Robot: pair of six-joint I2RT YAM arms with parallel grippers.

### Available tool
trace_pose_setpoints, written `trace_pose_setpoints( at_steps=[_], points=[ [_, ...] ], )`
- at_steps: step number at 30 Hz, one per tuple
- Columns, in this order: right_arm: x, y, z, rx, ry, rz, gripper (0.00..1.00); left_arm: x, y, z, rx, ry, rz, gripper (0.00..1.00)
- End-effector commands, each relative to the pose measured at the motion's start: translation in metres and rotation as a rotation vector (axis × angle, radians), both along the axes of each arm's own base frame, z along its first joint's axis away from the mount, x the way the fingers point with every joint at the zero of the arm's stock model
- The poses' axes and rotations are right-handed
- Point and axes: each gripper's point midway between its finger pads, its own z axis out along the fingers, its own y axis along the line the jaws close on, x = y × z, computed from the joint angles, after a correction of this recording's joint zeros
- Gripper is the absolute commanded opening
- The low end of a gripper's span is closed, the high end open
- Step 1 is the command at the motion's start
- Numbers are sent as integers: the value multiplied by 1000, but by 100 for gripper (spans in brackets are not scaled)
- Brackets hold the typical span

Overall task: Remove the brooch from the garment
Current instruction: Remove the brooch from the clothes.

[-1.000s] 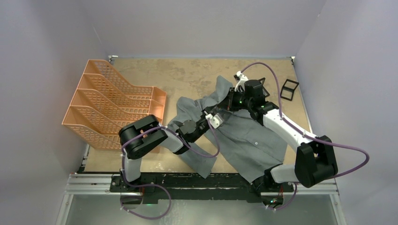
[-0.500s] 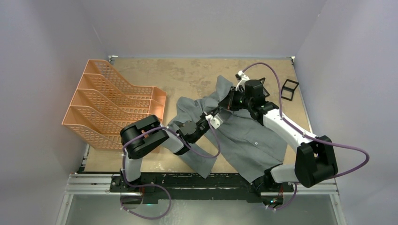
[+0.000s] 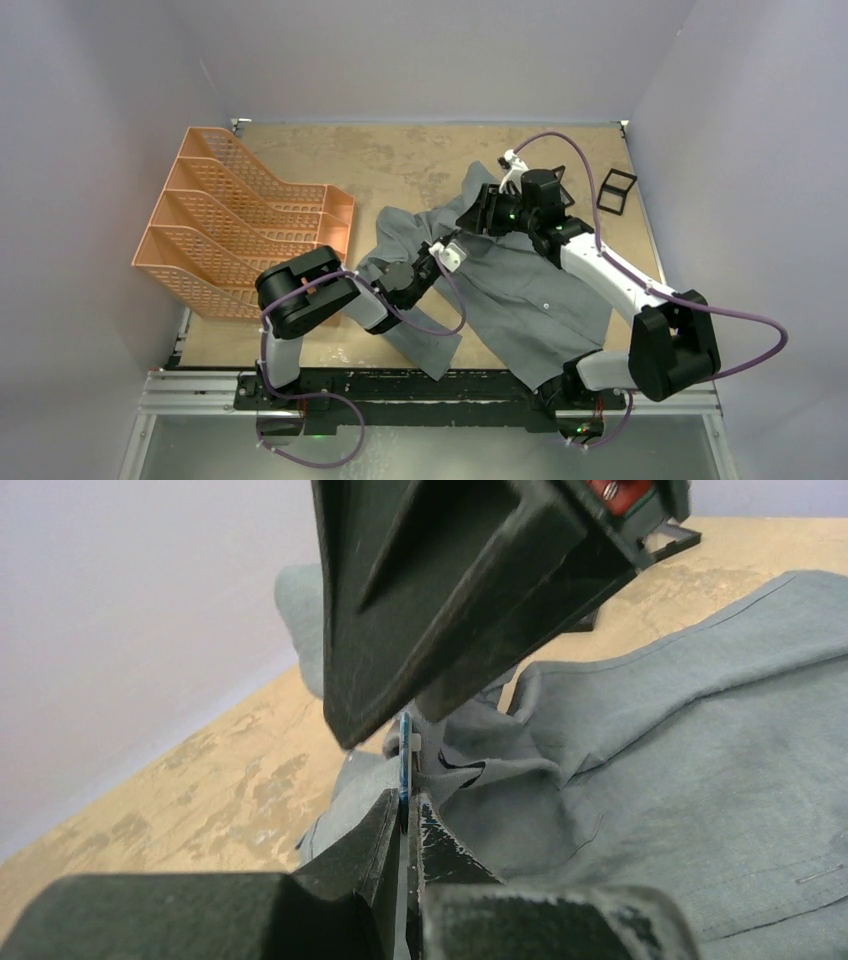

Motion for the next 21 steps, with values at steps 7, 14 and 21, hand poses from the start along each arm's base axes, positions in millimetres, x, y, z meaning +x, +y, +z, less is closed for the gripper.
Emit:
trace_pose_setpoints(
  at_steps=[7,14,21],
  points=[
    [4,-2,33,33,-235,20,40,1,22,15,-267,116,6,0],
    [-1,-3,10,81,-261,88,22,-10,29,33,-365,65,-52,0],
    [-9,9,3,148,-283,171,15,-17,23,48,-382,23,-114,0]
  ],
)
